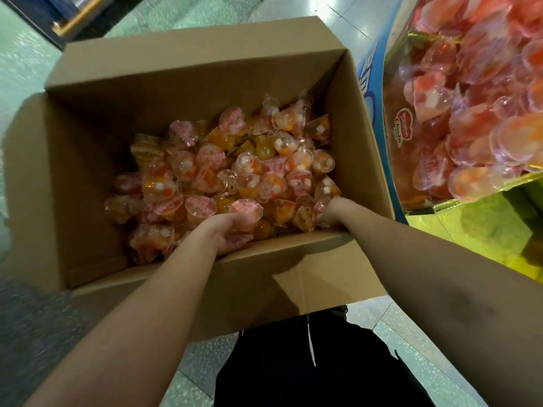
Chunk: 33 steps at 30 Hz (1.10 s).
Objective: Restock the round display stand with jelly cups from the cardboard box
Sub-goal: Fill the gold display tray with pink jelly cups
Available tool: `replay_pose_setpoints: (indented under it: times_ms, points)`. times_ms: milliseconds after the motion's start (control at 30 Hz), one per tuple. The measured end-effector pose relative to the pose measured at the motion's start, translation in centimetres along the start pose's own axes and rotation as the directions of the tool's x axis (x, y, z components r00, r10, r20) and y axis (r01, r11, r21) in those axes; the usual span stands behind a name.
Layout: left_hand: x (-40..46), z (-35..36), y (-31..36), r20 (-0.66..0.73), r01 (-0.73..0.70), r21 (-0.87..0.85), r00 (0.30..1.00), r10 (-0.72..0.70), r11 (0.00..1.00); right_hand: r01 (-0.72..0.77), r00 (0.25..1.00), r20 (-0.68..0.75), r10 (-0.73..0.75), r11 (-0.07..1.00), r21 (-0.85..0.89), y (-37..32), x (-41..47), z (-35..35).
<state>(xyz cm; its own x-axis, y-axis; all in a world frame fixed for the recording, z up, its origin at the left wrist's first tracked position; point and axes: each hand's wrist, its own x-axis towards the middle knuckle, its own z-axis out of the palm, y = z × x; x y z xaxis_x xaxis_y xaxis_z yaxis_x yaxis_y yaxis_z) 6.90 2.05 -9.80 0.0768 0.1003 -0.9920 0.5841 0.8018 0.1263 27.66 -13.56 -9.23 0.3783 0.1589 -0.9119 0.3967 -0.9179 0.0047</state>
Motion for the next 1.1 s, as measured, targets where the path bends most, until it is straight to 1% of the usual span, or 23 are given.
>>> replay_pose_setpoints:
  times_ms: [67, 100, 133, 200, 233, 333, 433, 500, 567, 633, 700, 767, 800, 833, 900, 933, 1000, 1100]
  points:
    - [-0.2, -0.1, -0.1, 0.025, -0.01, -0.016, 1.0, 0.01, 1.0, -0.02, 1.0, 0.027, 0.016, 0.988, 0.151, 0.1, 0.8, -0.1]
    - [-0.3, -0.2, -0.2, 0.04, -0.017, -0.025, 0.999, 0.018, 1.0, -0.059, 0.996, 0.08, 0.043, 0.976, 0.21, 0.2, 1.0, -0.3]
    - [-0.4, -0.2, -0.3, 0.052, -0.025, -0.029, 0.998, 0.026, 0.999, -0.109, 0.989, 0.128, 0.078, 0.961, 0.252, 0.4, 1.1, -0.5]
    - [-0.7, -0.3, -0.5, 0.074, -0.045, -0.045, 0.996, 0.048, 0.998, -0.166, 0.981, 0.152, 0.121, 0.929, 0.332, 1.1, 1.4, -0.8]
    - [-0.8, -0.3, -0.6, 0.08, -0.055, -0.055, 0.995, 0.059, 0.997, -0.167, 0.982, 0.137, 0.127, 0.923, 0.347, 1.4, 1.6, -0.8]
    - [-1.3, -0.7, -0.7, 0.093, -0.075, -0.089, 0.992, 0.083, 0.993, -0.147, 0.989, 0.072, 0.132, 0.943, 0.298, 1.6, 1.8, -0.5]
    - [-2.4, -0.9, -0.5, 0.114, -0.107, -0.093, 0.986, 0.118, 0.99, -0.15, 0.989, 0.051, 0.142, 0.953, 0.262, 1.2, 1.0, -0.4]
    - [-3.4, -1.0, -0.4, 0.129, -0.136, -0.095, 0.981, 0.148, 0.986, -0.133, 0.991, 0.026, 0.131, 0.947, 0.292, 1.4, 0.6, -0.5]
    - [-4.5, -0.9, -0.2, 0.154, -0.162, -0.1, 0.972, 0.177, 0.982, -0.085, 0.995, -0.014, 0.096, 0.935, 0.345, 1.9, 0.0, -0.7]
    - [-5.4, -0.8, -0.2, 0.174, -0.189, -0.093, 0.964, 0.203, 0.977, -0.02, 0.999, -0.029, 0.033, 0.928, 0.373, 2.3, -0.9, -1.4]
    - [-6.8, -0.5, -0.2, 0.189, -0.222, -0.092, 0.953, 0.236, 0.971, 0.061, 0.998, -0.02, -0.058, 0.885, 0.462, 2.6, -2.9, -2.6]
    - [-8.4, 0.2, -0.1, 0.216, -0.255, -0.096, 0.938, 0.27, 0.962, 0.115, 0.987, 0.018, -0.159, 0.783, 0.612, 3.4, -5.4, -3.8]
    - [-9.4, 0.7, 0.0, 0.235, -0.276, -0.088, 0.928, 0.29, 0.957, 0.141, 0.977, 0.023, -0.214, 0.713, 0.687, 4.1, -6.8, -4.2]
    - [-10.3, 1.3, 0.1, 0.253, -0.303, -0.071, 0.916, 0.311, 0.95, 0.162, 0.964, 0.013, -0.266, 0.623, 0.765, 4.9, -8.1, -4.4]
    - [-12.3, 3.1, 0.3, 0.283, -0.358, -0.029, 0.892, 0.351, 0.933, 0.171, 0.946, -0.037, -0.322, 0.399, 0.901, 7.2, -10.6, -4.6]
    - [-13.3, 4.2, 0.2, 0.303, -0.381, -0.021, 0.879, 0.369, 0.924, 0.169, 0.942, -0.067, -0.33, 0.29, 0.942, 8.4, -11.8, -4.5]
    - [-15.1, 6.6, -0.2, 0.347, -0.427, -0.01, 0.847, 0.403, 0.904, 0.173, 0.938, -0.126, -0.324, 0.12, 0.978, 11.1, -14.4, -4.3]
    - [-17.7, 11.3, -1.6, 0.424, -0.481, 0.049, 0.803, 0.418, 0.875, 0.207, 0.945, -0.213, -0.248, -0.051, 0.977, 15.8, -17.8, -3.4]
